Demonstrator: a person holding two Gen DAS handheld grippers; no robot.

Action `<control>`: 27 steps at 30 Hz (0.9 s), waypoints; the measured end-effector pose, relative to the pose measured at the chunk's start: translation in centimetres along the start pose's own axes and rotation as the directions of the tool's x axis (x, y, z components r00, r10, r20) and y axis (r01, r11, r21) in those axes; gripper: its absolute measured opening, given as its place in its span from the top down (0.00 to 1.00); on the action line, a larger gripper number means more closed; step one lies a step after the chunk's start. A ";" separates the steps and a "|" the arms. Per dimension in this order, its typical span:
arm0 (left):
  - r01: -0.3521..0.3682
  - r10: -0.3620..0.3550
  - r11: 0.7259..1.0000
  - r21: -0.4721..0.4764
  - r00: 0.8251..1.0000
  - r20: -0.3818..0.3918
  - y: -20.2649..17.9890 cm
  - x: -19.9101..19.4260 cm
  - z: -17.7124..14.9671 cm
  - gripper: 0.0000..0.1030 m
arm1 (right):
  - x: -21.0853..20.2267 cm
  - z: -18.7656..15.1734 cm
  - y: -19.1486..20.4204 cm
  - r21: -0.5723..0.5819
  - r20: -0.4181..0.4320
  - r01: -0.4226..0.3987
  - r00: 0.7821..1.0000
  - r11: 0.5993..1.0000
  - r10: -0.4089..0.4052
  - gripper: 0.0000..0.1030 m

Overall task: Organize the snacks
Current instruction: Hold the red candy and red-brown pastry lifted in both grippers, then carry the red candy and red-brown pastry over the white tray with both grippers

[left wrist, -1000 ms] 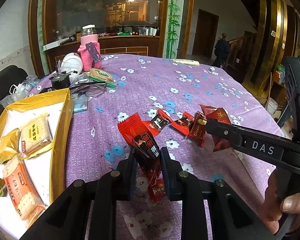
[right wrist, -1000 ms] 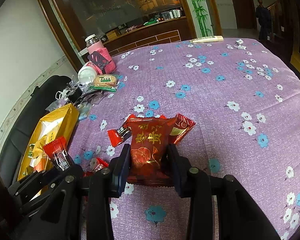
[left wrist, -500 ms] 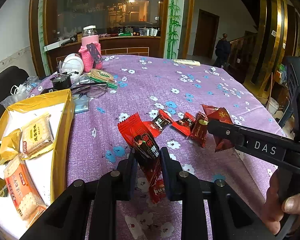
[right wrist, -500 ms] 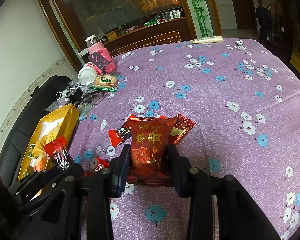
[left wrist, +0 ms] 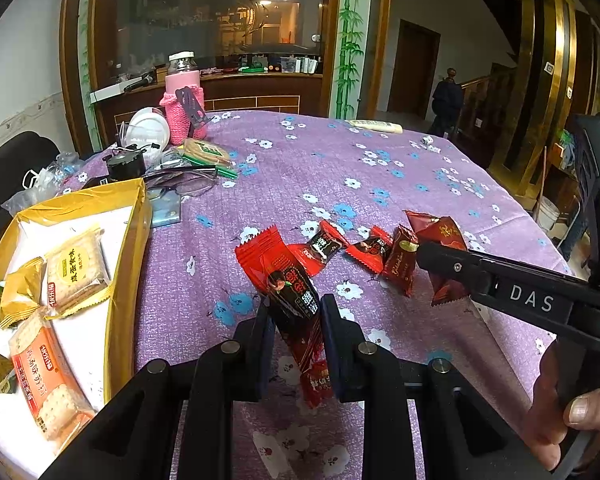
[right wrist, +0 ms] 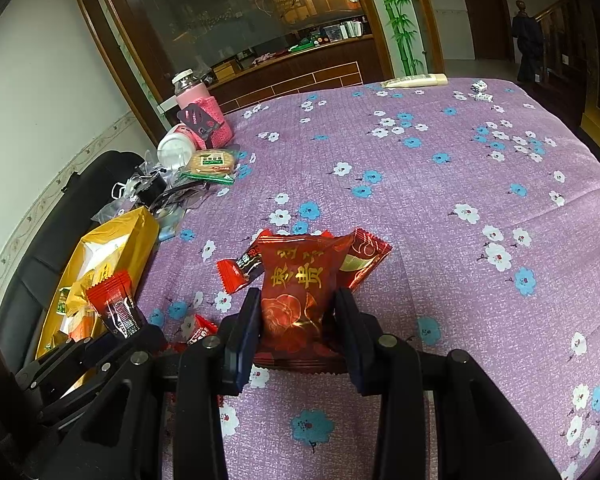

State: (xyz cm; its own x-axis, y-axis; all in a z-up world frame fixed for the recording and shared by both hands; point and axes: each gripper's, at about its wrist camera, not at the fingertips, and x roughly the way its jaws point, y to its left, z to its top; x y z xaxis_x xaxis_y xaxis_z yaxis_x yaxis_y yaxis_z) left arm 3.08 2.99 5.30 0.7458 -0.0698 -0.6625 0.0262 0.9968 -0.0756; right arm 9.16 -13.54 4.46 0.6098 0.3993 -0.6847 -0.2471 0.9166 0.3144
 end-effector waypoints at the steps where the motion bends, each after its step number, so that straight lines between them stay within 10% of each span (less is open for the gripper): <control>1: 0.001 -0.001 1.000 0.000 1.000 0.000 0.0 0.0 0.0 0.78 | 0.0 0.0 0.0 -0.001 0.000 0.000 1.000 1.000 0.000 0.65; 27: -0.017 0.018 1.000 -0.014 1.000 0.021 0.4 -0.4 0.2 0.78 | -1.0 0.0 1.1 -0.041 0.037 -0.058 0.998 0.997 0.060 0.65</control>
State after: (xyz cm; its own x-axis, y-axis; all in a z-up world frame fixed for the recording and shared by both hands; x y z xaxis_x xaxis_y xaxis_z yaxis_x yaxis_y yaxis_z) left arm 2.95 3.45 5.69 0.7597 -0.0516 -0.6483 0.0041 0.9972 -0.0745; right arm 8.28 -12.96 5.48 0.6211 0.4520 -0.6402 -0.3124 0.8920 0.3267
